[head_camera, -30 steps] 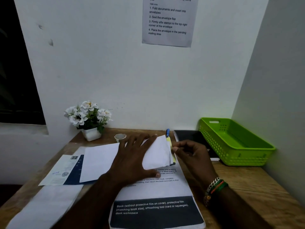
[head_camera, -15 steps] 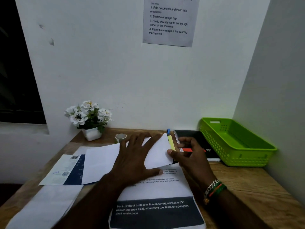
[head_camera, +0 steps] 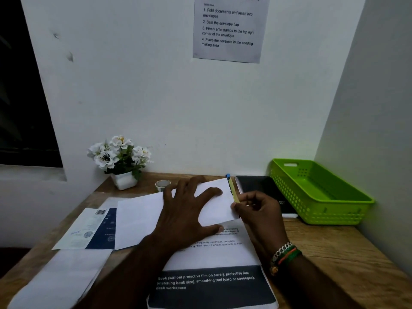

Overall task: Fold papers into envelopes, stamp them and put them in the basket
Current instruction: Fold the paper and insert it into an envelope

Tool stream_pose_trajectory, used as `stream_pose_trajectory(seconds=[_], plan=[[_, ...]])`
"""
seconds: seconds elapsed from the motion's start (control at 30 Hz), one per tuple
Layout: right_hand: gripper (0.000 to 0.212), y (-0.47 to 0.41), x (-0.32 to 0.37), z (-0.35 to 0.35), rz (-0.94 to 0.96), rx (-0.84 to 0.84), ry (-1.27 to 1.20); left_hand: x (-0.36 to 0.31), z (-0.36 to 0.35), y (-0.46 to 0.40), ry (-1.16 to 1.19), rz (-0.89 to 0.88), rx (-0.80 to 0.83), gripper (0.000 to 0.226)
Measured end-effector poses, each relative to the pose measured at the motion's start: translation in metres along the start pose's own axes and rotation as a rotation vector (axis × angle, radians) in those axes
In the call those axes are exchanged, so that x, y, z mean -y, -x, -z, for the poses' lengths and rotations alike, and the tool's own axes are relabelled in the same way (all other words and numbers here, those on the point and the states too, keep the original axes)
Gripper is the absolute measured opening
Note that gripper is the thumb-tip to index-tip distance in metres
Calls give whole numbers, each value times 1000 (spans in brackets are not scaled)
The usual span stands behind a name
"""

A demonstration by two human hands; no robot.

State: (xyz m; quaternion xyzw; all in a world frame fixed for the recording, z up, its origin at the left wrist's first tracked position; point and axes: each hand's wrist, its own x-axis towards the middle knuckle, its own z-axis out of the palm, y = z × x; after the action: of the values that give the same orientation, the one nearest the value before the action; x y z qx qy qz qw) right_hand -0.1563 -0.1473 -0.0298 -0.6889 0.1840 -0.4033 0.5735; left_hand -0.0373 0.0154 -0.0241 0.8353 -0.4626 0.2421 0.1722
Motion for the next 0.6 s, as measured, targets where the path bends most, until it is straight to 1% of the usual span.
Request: stream_pose_trajectory(seconds=[0.07, 0.13, 0.23, 0.33, 0.4, 0.43, 0.53, 0.6], plan=[[19, 1, 1, 0, 20, -12, 6, -2, 0, 0, 11, 0, -10, 83], [19, 2, 1, 0, 70, -7, 63, -3, 0, 0, 20, 1, -12, 83], [19, 4, 1, -1, 149, 34, 150, -3, -1, 0, 37, -1, -28, 82], [12, 6, 2, -4, 192, 79, 182, -3, -1, 0, 49, 1, -53, 81], [8, 7, 5, -4, 165, 88, 134, -3, -1, -1, 53, 7, -61, 81], [10, 8, 7, -4, 139, 89, 87, -3, -1, -1, 53, 8, -68, 81], [24, 9, 12, -2, 60, 81, -66, -4, -1, -2, 66, -2, -89, 82], [32, 7, 16, -1, -37, 61, -176, -5, 0, -2, 86, -28, -128, 81]])
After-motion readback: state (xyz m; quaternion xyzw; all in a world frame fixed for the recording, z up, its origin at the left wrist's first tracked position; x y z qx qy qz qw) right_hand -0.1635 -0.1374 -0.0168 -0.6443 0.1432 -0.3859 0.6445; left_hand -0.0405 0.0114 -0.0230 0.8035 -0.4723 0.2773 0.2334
